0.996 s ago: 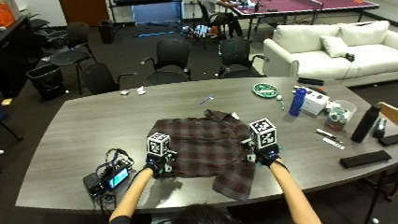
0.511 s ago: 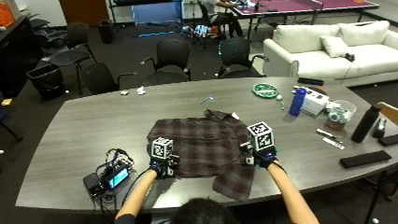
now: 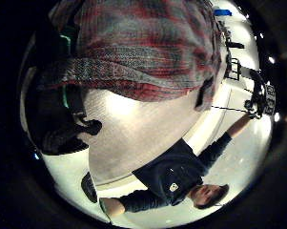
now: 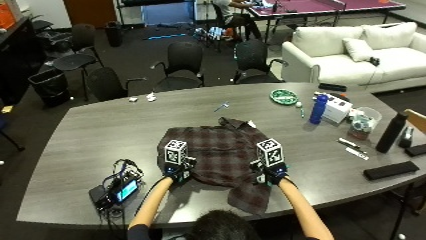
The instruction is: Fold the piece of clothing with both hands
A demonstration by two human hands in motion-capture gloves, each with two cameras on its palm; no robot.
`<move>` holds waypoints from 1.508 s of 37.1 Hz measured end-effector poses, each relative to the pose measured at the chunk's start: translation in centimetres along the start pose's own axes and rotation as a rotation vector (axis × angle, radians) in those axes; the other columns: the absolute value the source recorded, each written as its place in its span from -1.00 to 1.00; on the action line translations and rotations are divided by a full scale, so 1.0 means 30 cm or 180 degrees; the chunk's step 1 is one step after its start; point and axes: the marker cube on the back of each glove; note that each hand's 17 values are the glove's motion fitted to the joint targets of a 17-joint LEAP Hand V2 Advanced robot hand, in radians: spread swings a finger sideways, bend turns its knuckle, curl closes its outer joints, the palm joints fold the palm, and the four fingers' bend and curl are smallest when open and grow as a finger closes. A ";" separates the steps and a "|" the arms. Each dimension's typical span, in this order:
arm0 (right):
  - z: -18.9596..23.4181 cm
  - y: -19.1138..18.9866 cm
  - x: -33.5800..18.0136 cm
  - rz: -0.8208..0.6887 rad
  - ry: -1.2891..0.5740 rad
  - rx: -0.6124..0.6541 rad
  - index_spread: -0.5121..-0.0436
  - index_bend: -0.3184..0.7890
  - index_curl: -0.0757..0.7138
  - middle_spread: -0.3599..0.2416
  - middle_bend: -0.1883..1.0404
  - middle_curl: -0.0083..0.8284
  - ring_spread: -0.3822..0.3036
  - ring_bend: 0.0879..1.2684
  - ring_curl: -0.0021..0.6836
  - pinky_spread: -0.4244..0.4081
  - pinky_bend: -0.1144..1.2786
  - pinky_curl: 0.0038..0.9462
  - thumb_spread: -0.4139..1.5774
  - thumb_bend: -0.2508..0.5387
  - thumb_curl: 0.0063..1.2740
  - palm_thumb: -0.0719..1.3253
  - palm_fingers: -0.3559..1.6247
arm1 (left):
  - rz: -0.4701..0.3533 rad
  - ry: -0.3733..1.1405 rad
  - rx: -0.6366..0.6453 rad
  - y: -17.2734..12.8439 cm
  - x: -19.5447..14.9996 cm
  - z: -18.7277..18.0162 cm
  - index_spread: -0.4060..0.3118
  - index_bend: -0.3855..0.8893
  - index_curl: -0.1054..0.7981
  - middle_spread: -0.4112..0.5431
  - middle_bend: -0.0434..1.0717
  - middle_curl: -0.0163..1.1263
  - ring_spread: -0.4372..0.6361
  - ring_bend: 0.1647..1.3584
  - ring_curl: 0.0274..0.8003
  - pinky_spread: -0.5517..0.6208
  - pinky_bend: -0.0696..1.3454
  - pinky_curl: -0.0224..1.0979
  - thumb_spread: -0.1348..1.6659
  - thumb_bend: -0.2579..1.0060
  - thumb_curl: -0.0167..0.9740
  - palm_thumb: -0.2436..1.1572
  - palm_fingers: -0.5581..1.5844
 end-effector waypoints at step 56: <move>0.056 0.084 -0.082 -0.0396 0.0049 -0.0268 0.15 0.18 0.28 -0.60 -0.11 0.23 -0.62 -0.17 0.34 -0.70 -0.09 -0.16 -0.18 -0.44 0.01 0.55 0.69 | 0.1201 0.0333 -0.0701 0.354 0.023 -0.042 -0.58 -0.13 0.35 -0.78 -0.08 0.10 -0.83 -0.20 0.18 -0.60 -0.31 -0.10 0.89 -0.59 -0.06 0.13 0.66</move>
